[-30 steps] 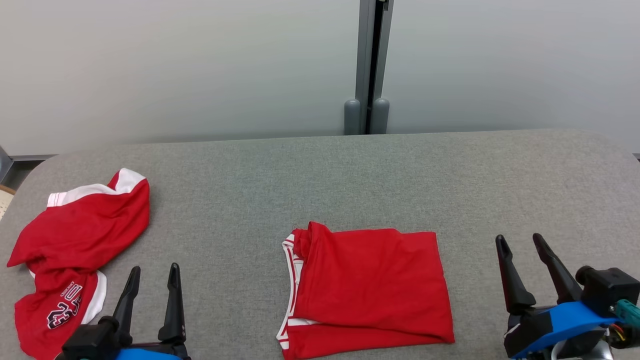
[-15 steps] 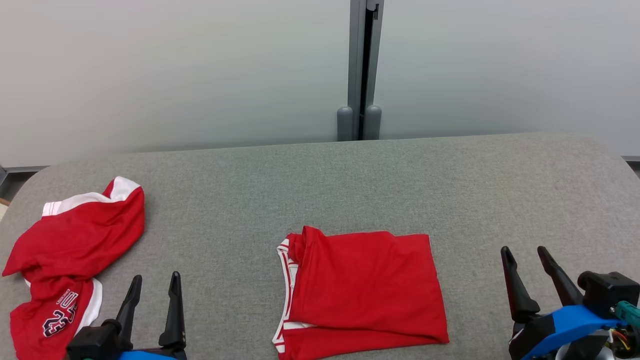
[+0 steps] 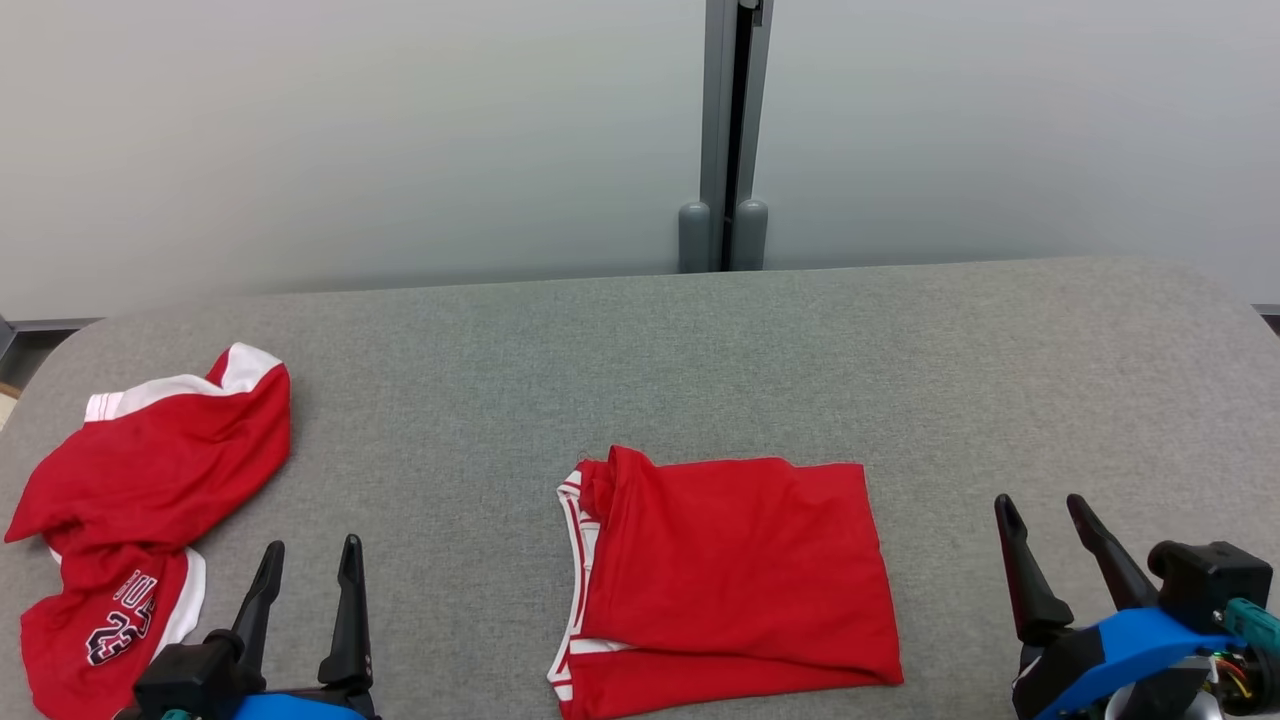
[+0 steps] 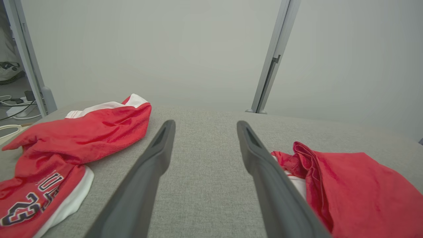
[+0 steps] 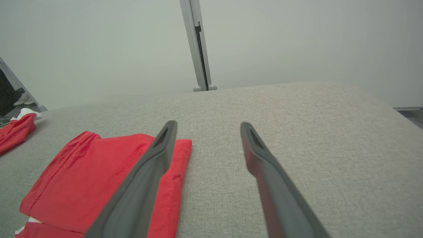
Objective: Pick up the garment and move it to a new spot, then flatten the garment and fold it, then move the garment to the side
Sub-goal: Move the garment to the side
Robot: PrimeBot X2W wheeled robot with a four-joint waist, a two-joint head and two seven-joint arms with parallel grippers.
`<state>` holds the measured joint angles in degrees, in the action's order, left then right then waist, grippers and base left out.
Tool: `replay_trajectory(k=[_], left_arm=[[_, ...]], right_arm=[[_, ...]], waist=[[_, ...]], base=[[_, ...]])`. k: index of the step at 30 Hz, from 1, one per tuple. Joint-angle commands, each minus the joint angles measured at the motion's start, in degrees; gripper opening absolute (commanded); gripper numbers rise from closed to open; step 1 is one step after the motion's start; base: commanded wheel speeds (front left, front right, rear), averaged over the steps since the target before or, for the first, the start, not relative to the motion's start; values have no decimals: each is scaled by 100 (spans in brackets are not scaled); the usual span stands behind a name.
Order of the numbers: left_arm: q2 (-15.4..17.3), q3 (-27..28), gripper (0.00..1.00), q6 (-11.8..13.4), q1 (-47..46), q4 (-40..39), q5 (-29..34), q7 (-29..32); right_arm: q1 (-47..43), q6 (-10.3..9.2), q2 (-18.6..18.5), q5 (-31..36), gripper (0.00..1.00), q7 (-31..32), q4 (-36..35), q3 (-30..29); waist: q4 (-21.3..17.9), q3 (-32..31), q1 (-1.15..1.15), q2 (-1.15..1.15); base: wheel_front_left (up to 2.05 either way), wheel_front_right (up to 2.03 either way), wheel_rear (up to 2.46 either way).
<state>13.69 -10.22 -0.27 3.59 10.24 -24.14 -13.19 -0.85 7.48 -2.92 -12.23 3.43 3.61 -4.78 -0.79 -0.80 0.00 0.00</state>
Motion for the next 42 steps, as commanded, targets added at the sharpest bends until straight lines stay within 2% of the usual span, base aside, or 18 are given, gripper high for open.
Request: replay_trajectory(k=[1, 7, 12, 19, 23, 33, 41, 42], left_arm=[[31, -9, 100, 22, -85, -17, -22, 0], [30, -41, 100, 26, -163, -64, -15, -13], [18, -71, 100, 22, -271, -112, 7, -37], [25, -101, 100, -2, -376, -132, 4, -57], [18, -118, 100, -21, -414, -124, -6, -70], [32, -131, 100, -24, -403, -101, -34, -115], [5, -169, 100, -27, -444, -37, -54, -129], [3, -174, 100, -29, -439, -31, -55, -133]], right_arm=[[63, 3, 3, 13, 100, 27, -8, 11], [332, 3, 4, 17, 100, 274, 0, 125], [709, 3, 2, 35, 100, 926, 204, 175], [1166, 3, -1, -52, 100, 2204, 1133, 49], [1280, 3, -4, -169, 100, 2592, 1641, 22], [1530, 3, -1, -163, 100, 2509, 2494, -16], [1661, 10, 51, -495, 100, 2598, 3216, 429], [1671, 11, 58, -541, 97, 2589, 3250, 502]], waist=[[24, 25, 0, 0], [151, 144, 0, 0], [323, 264, 0, 0], [554, 382, 0, 0], [688, 423, 0, 0], [800, 470, 0, 0], [842, 457, 0, 0], [846, 452, 0, 0]], base=[[0, 0, 0], [0, 0, 0], [0, 0, 0], [0, 0, 0], [0, 0, 0], [0, 0, 0], [0, 0, 0], [0, 0, 0]])
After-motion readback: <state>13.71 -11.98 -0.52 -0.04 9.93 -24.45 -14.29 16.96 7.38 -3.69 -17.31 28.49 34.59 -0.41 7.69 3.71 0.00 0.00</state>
